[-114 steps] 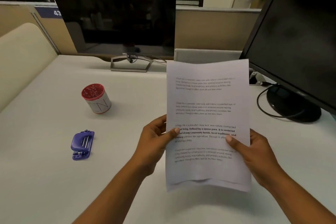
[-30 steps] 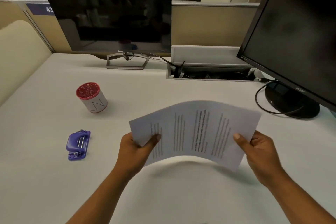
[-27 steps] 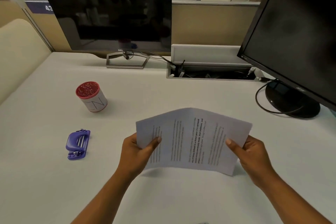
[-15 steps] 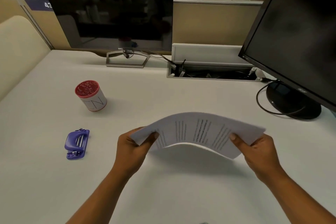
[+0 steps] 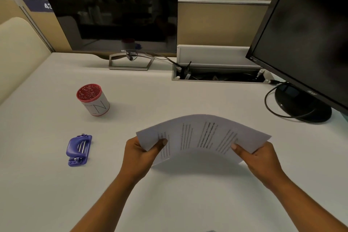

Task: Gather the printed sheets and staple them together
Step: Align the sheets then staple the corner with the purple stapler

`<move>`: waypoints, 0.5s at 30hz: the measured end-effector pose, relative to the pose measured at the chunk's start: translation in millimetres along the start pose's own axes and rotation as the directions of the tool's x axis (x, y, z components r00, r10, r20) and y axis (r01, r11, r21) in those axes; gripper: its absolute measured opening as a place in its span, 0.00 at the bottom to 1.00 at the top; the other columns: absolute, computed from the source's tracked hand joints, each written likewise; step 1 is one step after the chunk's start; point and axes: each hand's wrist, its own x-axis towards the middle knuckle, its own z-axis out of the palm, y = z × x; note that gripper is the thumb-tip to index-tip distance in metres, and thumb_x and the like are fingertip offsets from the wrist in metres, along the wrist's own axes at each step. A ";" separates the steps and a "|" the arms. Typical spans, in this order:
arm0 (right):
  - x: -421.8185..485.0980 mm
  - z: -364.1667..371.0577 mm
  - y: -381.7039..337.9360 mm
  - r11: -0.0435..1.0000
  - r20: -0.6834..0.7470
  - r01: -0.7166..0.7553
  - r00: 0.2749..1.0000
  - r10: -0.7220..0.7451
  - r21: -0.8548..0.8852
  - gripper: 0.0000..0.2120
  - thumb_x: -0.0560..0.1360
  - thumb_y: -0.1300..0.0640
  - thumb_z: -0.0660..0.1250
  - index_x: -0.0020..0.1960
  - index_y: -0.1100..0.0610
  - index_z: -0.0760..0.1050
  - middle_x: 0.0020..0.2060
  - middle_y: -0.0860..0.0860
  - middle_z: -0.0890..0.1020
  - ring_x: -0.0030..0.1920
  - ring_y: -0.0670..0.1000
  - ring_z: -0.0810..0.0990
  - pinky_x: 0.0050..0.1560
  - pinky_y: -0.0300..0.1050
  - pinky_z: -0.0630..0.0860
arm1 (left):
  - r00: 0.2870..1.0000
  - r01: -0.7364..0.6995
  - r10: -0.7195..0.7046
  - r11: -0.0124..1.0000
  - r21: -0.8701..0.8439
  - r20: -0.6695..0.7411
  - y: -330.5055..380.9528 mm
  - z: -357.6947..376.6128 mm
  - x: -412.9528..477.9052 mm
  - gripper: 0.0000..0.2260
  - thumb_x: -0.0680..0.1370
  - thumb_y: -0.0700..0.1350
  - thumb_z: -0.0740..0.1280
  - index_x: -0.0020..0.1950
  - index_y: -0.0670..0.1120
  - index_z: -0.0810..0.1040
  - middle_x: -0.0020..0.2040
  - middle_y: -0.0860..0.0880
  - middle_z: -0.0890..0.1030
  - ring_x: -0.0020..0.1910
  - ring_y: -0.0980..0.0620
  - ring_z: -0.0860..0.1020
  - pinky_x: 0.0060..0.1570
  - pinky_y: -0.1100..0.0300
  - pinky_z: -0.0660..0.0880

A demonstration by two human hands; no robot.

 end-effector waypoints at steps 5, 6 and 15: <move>0.2 -5.0 -10.1 0.998 -0.029 0.036 0.999 -0.034 0.051 0.09 0.66 0.51 0.73 0.47 0.44 0.83 0.42 0.42 0.87 0.47 0.44 0.85 0.41 0.37 0.82 | 0.998 -0.057 0.057 0.998 0.022 -0.001 5.7 -0.4 -0.3 0.11 0.73 0.47 0.74 0.48 0.65 0.84 0.44 0.62 0.86 0.45 0.57 0.84 0.39 0.65 0.81; 0.1 -7.5 -13.6 0.997 -0.020 0.057 0.998 -0.056 0.052 0.09 0.67 0.51 0.73 0.47 0.43 0.83 0.43 0.41 0.87 0.46 0.44 0.85 0.40 0.36 0.81 | 0.998 -0.065 0.065 0.998 0.015 -0.008 6.5 -2.2 -0.6 0.11 0.73 0.48 0.74 0.49 0.65 0.83 0.45 0.62 0.86 0.45 0.57 0.84 0.39 0.66 0.80; 3.5 -1.0 17.1 0.990 -0.026 -0.070 0.997 0.068 -0.118 0.15 0.70 0.59 0.76 0.53 0.46 0.79 0.51 0.47 0.85 0.51 0.42 0.83 0.51 0.41 0.79 | 0.994 0.086 -0.090 0.994 -0.070 -0.057 -6.6 7.6 -8.9 0.08 0.75 0.45 0.72 0.47 0.59 0.85 0.46 0.52 0.87 0.45 0.48 0.85 0.41 0.51 0.84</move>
